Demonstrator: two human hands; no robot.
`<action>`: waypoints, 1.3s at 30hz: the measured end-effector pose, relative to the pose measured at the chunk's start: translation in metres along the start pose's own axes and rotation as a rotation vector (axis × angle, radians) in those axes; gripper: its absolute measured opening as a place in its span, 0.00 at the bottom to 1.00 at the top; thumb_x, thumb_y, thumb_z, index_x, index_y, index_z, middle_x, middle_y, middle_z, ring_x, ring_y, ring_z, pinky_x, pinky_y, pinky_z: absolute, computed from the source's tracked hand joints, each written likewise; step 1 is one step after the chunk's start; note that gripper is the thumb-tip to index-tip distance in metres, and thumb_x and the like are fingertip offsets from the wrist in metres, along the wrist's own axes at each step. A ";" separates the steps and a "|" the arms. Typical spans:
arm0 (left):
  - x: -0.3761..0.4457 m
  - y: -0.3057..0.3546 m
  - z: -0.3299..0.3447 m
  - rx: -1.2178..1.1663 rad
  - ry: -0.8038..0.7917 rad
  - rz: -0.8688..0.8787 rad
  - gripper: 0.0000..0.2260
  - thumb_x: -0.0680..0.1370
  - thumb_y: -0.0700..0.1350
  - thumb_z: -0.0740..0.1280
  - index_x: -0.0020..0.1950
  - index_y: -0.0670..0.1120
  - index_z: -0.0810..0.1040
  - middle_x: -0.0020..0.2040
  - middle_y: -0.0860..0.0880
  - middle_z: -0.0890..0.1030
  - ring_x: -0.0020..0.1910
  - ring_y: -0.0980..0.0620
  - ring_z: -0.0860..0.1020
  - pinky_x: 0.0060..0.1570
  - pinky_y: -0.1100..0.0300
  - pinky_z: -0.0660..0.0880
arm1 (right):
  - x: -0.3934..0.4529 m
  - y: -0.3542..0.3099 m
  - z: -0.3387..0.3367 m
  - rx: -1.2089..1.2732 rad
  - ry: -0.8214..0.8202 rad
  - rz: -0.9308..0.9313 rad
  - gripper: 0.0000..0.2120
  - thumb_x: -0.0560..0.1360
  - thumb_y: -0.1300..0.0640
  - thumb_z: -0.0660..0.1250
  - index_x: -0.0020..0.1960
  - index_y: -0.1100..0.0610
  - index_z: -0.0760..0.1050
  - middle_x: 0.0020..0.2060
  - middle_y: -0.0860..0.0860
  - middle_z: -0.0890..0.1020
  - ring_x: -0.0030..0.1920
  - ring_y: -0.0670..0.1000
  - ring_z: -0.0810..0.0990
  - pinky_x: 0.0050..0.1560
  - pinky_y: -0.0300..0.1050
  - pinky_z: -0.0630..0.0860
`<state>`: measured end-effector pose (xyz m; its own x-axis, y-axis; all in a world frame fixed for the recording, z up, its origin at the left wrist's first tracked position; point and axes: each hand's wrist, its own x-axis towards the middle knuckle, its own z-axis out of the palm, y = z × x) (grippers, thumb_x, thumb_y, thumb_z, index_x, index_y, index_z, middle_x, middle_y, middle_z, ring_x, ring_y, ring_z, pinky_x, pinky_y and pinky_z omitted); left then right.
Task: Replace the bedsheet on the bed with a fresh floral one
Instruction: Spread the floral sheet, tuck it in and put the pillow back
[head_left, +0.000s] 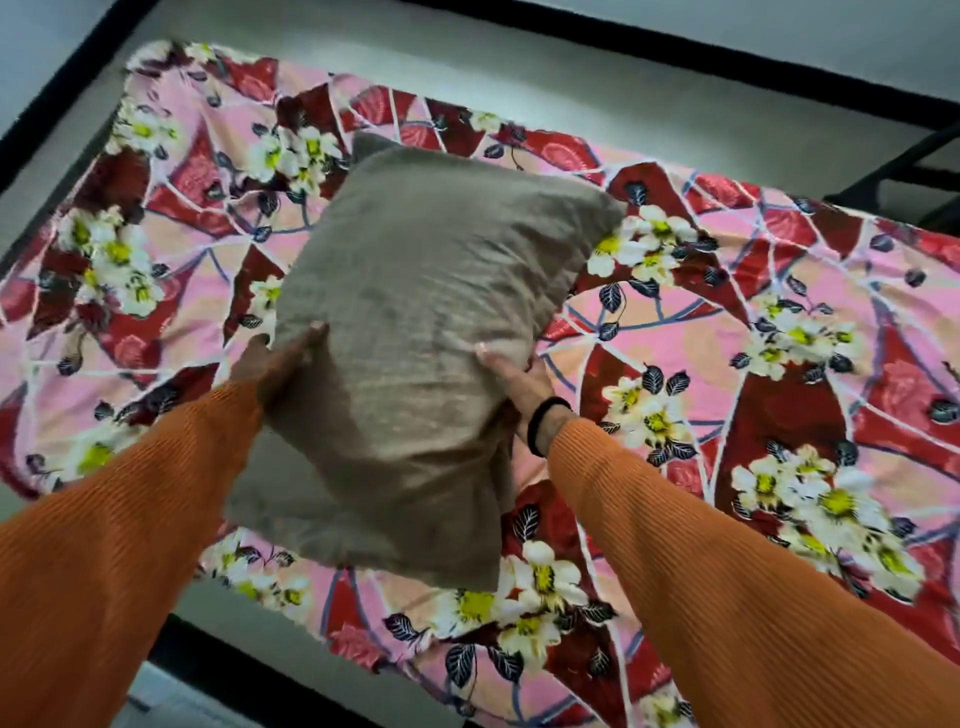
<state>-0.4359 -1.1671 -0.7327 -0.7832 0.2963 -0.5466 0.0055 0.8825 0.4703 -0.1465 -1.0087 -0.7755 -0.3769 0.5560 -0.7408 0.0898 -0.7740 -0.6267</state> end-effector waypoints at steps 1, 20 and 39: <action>0.000 0.006 -0.003 -0.014 -0.018 -0.007 0.48 0.61 0.78 0.70 0.68 0.44 0.78 0.64 0.41 0.81 0.62 0.41 0.79 0.65 0.49 0.74 | 0.005 -0.001 0.003 -0.015 0.012 -0.023 0.43 0.54 0.42 0.86 0.65 0.50 0.77 0.53 0.50 0.87 0.53 0.52 0.87 0.59 0.55 0.82; -0.244 0.221 0.178 -0.259 -0.594 0.551 0.18 0.74 0.50 0.77 0.50 0.35 0.80 0.47 0.50 0.87 0.49 0.53 0.85 0.53 0.56 0.82 | -0.156 -0.174 -0.332 0.028 0.342 -0.292 0.22 0.71 0.56 0.76 0.63 0.61 0.81 0.56 0.59 0.85 0.56 0.57 0.85 0.60 0.61 0.81; -0.502 0.190 0.458 0.183 -1.108 0.142 0.13 0.79 0.56 0.71 0.60 0.52 0.77 0.48 0.49 0.81 0.43 0.50 0.81 0.41 0.58 0.71 | -0.311 -0.056 -0.657 -0.388 0.820 0.022 0.38 0.78 0.43 0.69 0.81 0.55 0.58 0.77 0.55 0.67 0.76 0.58 0.67 0.74 0.50 0.63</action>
<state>0.2430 -0.9812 -0.6860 0.2133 0.4784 -0.8519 0.2125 0.8283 0.5184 0.5711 -0.9390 -0.6688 0.3895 0.6985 -0.6003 0.4491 -0.7131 -0.5384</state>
